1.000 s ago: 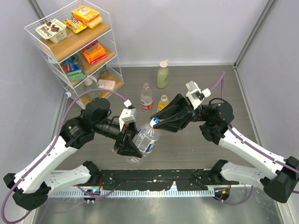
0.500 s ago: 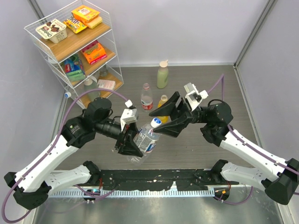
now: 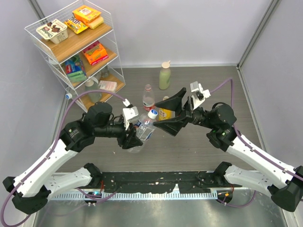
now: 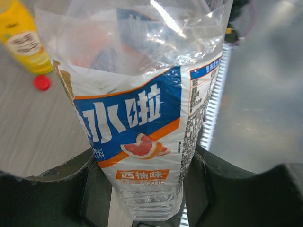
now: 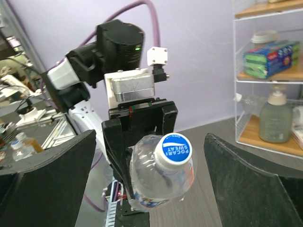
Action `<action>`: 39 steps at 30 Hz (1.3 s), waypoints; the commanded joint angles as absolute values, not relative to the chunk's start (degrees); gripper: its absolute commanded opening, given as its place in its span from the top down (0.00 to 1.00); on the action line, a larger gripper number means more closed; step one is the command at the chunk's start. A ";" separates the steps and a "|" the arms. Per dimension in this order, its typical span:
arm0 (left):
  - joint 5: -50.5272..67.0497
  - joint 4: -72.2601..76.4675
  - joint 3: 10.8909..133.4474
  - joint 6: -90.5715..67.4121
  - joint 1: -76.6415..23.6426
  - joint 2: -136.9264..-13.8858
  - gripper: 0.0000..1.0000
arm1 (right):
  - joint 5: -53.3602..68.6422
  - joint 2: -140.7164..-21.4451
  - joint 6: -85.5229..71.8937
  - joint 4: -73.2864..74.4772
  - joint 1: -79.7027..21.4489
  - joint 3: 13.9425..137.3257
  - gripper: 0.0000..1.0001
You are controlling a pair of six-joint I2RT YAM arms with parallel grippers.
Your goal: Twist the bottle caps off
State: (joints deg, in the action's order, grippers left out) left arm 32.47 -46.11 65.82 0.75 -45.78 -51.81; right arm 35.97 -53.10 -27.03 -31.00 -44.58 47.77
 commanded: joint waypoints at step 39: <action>-12.92 -42.89 60.64 -1.21 -45.88 -55.11 1.00 | 13.89 -79.45 -44.21 -21.36 -45.62 63.54 0.31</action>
